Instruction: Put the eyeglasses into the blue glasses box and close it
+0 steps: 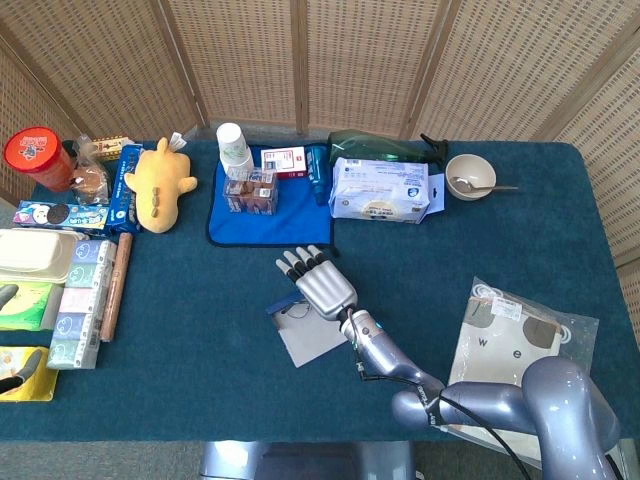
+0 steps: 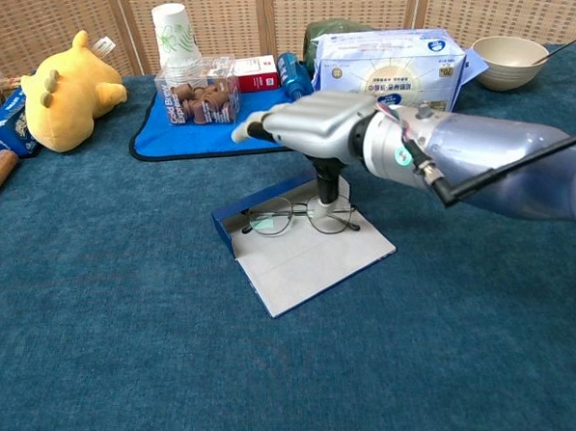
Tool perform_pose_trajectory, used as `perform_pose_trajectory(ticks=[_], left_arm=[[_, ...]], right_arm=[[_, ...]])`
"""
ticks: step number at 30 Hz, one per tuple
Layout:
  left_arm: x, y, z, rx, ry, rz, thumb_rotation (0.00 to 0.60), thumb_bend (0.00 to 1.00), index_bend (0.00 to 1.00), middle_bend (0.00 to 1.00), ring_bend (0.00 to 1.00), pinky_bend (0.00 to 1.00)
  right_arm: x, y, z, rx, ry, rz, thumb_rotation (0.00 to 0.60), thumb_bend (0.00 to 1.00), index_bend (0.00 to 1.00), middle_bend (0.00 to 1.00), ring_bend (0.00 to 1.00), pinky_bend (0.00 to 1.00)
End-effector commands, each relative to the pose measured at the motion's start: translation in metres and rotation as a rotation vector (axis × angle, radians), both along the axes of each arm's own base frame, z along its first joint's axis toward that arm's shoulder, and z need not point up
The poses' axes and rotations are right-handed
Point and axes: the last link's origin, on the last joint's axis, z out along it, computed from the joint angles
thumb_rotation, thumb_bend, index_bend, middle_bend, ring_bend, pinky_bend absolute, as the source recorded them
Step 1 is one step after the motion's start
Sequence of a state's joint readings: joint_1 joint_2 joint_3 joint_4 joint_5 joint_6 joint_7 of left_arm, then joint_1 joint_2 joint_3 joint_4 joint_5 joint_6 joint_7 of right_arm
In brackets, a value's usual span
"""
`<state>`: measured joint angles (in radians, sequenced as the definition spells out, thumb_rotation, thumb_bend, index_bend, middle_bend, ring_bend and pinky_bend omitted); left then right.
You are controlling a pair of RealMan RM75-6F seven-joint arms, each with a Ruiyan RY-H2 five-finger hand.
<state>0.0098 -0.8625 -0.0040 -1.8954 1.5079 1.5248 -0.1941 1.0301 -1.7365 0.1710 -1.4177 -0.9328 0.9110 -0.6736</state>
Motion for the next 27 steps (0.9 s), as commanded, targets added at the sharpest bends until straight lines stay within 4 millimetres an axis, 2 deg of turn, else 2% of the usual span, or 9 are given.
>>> perform_pose_trajectory(ticks=[1, 9, 18, 27], left_arm=[[0.0, -0.001, 0.0, 0.0, 0.001, 0.002, 0.6, 0.29, 0.02, 0.1, 0.0, 0.0], [0.0, -0.004, 0.002, 0.006, 0.006, 0.008, 0.6, 0.29, 0.02, 0.1, 0.0, 0.0], [0.0, -0.006, 0.003, 0.014, 0.006, 0.012, 0.6, 0.29, 0.01, 0.1, 0.0, 0.0], [-0.001, -0.006, 0.001, 0.008, 0.004, 0.013, 0.6, 0.29, 0.01, 0.1, 0.0, 0.0]], right_arm=[[-0.008, -0.001, -0.001, -0.001, 0.009, -0.016, 0.6, 0.13, 0.0, 0.0, 0.0, 0.12], [-0.021, -0.01, -0.003, -0.008, 0.033, -0.028, 0.6, 0.13, 0.0, 0.0, 0.0, 0.11], [-0.013, -0.018, -0.003, -0.018, 0.028, -0.012, 0.6, 0.13, 0.0, 0.0, 0.0, 0.11], [-0.006, -0.017, -0.002, -0.02, 0.023, 0.002, 0.6, 0.13, 0.0, 0.0, 0.0, 0.11]])
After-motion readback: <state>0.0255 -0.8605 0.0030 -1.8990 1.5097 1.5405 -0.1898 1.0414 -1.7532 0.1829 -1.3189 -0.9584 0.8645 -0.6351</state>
